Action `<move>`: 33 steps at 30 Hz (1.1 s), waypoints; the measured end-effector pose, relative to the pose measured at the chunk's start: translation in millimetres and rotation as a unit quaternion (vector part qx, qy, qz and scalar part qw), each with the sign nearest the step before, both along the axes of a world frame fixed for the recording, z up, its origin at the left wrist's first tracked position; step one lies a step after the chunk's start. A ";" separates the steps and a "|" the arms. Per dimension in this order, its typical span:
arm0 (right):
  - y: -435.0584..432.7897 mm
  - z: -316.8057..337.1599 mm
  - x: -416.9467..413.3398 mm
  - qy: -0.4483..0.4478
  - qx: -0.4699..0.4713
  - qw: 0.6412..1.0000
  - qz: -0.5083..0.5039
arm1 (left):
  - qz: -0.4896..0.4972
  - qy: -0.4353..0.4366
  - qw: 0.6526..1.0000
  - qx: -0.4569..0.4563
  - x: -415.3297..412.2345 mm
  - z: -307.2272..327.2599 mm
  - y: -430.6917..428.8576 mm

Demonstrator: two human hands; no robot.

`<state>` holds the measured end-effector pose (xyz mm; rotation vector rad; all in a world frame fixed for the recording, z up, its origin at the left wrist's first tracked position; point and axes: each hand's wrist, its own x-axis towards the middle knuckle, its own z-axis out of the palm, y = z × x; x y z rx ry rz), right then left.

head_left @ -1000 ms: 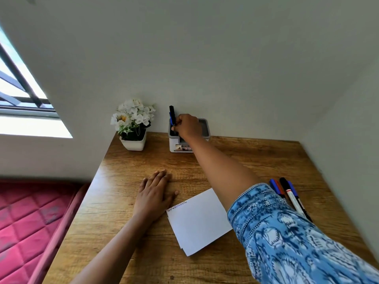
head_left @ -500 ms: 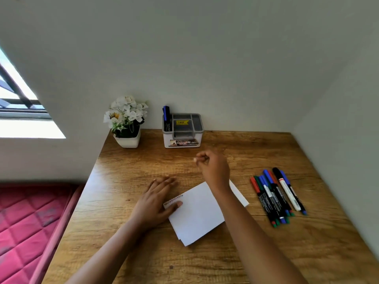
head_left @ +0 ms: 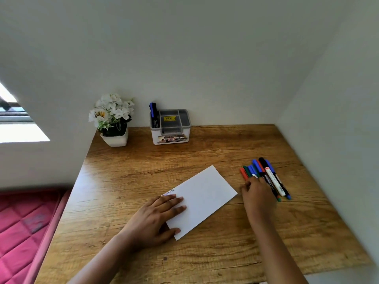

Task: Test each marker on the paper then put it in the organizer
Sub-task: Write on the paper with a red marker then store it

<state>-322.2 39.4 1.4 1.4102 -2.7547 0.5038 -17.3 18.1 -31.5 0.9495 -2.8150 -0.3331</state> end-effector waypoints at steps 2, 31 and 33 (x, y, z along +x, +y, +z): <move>-0.8 1.0 -0.7 -0.005 -0.028 1.000 -0.006 | -0.005 0.000 1.000 0.004 0.4 0.4 -0.1; -0.1 60.4 127.3 -0.259 -0.116 0.906 0.314 | 0.286 0.638 0.504 0.508 -57.0 85.2 -18.9; -2.9 65.1 128.3 -0.262 -0.103 0.904 0.321 | 0.300 0.651 0.469 0.516 -58.4 87.7 -23.0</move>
